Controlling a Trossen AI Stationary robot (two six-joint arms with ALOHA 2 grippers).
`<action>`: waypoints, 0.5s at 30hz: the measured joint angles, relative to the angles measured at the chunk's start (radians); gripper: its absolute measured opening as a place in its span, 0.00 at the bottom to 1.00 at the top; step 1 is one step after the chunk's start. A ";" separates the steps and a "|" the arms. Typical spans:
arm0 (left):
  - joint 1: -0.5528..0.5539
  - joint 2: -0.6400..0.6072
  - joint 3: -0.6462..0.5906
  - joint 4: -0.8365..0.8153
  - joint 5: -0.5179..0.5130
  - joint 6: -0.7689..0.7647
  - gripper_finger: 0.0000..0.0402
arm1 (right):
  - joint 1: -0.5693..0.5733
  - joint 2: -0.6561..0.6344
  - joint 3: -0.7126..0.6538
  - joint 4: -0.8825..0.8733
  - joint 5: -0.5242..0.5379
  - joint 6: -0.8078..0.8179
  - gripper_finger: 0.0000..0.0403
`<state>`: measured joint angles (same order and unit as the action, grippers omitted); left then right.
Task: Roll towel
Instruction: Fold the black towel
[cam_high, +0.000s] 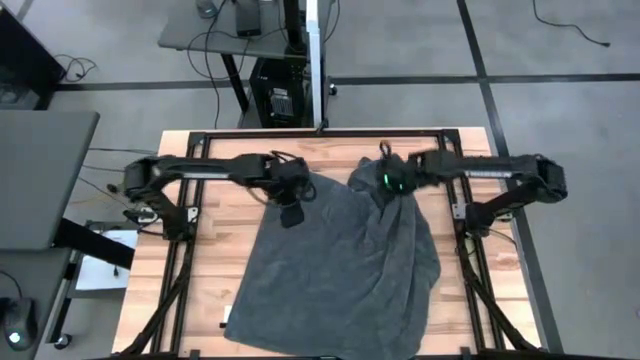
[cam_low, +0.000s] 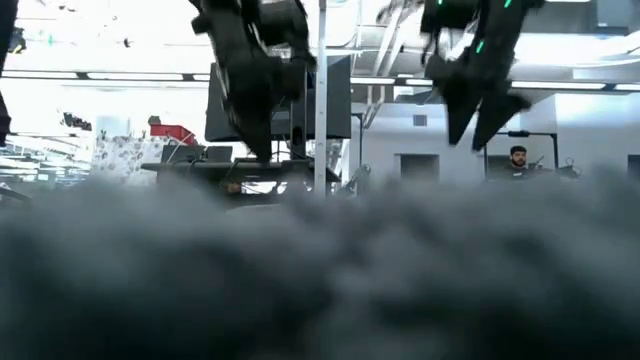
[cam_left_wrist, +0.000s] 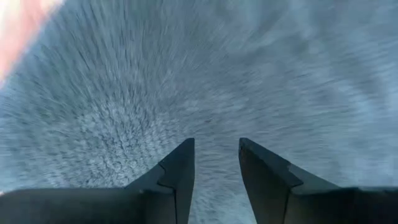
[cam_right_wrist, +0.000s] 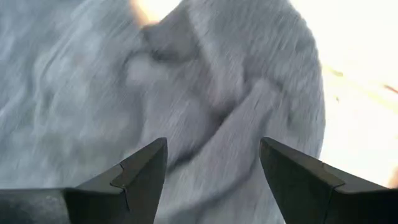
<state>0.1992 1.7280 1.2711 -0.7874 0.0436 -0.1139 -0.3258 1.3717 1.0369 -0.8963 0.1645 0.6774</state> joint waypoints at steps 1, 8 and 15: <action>0.000 0.030 -0.001 0.003 0.000 -0.008 0.27 | -0.037 0.009 -0.022 0.036 -0.009 -0.033 0.62; -0.020 0.135 -0.006 0.087 0.002 -0.127 0.27 | -0.153 0.125 -0.110 0.341 -0.267 -0.328 0.62; -0.079 0.146 -0.131 0.133 -0.012 -0.370 0.27 | -0.257 0.297 -0.110 0.327 -0.233 -0.578 0.62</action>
<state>0.1204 1.8743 1.1401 -0.6544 0.0317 -0.4839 -0.5828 1.6687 0.9271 -0.5691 -0.0689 0.0994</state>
